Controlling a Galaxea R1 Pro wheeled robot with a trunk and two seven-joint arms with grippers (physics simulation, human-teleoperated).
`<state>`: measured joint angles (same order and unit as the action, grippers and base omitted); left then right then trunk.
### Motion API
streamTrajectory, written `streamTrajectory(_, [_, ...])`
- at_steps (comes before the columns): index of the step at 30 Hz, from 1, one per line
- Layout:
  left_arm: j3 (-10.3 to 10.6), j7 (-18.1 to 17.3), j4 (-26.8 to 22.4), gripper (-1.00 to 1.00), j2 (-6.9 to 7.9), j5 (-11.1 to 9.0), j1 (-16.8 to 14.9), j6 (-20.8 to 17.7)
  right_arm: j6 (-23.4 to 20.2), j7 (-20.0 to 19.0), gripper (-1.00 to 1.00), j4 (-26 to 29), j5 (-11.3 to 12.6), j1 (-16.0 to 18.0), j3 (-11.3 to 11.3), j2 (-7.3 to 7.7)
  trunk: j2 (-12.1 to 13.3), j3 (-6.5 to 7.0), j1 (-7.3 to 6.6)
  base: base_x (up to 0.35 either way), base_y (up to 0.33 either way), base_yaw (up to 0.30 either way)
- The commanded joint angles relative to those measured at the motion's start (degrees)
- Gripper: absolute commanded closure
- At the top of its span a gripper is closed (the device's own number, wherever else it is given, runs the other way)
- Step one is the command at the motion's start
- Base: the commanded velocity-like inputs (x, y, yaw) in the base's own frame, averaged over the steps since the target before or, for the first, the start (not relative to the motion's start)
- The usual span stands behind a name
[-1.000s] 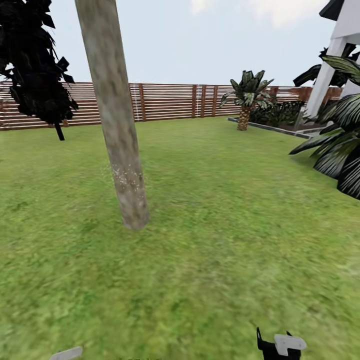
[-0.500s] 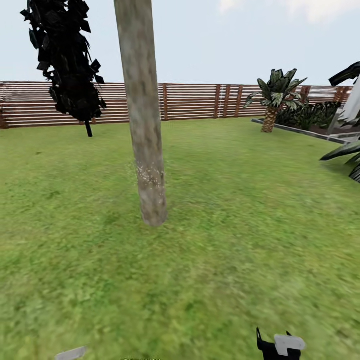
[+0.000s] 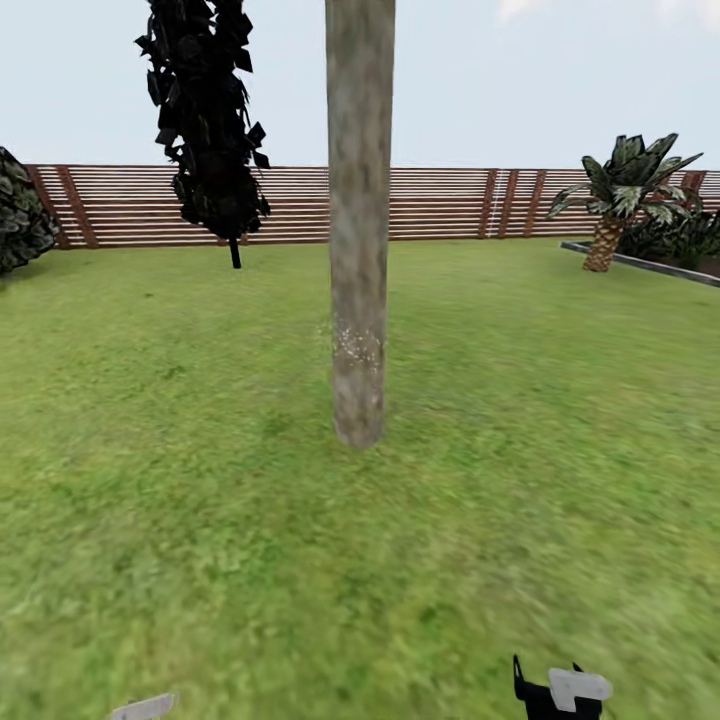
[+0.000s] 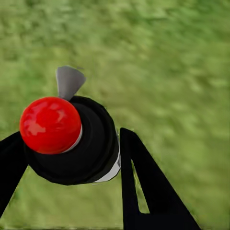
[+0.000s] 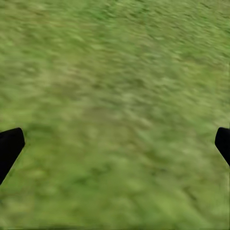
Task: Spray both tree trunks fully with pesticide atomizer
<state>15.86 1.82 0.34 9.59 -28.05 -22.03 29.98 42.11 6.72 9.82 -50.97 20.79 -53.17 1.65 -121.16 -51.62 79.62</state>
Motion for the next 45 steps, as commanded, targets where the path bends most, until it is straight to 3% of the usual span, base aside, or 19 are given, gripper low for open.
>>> streamTrajectory(1, [0.48, 0.18, 0.05, 1.0, -0.01, -0.26, -0.03, 0.13, 0.16, 0.49, -1.0, -0.07, -0.62, 0.04, -0.18, 0.02, -0.02, -0.05, -0.02, -0.133, 0.298, 0.28])
streamTrajectory(26, [0.48, 0.18, 0.09, 1.0, -0.01, -0.51, -0.03, 0.15, 0.16, 0.49, -1.0, -0.07, -0.62, 0.04, -0.18, 0.02, -0.02, -0.05, -0.02, -0.197, 0.265, 0.279])
streamTrajectory(45, [0.48, 0.19, 0.1, 1.0, -0.01, -0.51, -0.03, 0.08, 0.16, 0.49, -1.0, -0.07, -0.62, 0.04, -0.17, 0.02, -0.02, -0.05, -0.02, -0.014, 0.012, 0.279])
